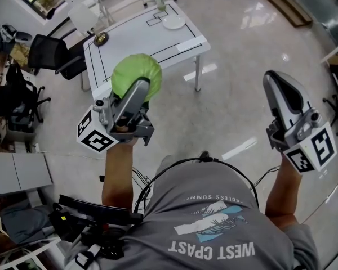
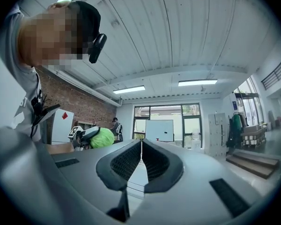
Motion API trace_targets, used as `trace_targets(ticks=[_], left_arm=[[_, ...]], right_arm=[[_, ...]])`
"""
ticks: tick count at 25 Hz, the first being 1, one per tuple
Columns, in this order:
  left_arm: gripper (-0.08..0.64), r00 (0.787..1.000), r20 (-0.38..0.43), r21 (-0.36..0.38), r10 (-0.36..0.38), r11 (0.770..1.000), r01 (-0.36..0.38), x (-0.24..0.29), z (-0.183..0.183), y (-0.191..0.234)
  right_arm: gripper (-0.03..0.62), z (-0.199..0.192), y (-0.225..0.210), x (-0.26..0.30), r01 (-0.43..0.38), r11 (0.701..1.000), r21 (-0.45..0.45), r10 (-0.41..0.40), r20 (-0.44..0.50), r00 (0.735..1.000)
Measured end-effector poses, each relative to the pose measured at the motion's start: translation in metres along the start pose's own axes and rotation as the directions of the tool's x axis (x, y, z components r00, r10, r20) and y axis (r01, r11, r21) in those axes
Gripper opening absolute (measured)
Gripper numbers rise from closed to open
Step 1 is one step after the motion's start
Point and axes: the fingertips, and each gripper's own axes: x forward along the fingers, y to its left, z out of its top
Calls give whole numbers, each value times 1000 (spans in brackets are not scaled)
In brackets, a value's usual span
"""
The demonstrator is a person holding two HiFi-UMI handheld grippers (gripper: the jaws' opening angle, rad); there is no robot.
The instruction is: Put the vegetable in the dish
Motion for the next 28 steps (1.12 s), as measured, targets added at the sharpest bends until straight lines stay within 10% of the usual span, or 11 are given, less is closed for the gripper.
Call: trace_targets(ticks=[28], left_arm=[[270,998,-62,-20,-21,1000,20,17,53,150]], right_arm=[[8,-19,-40,137,74,997,14,-74,-13,997]])
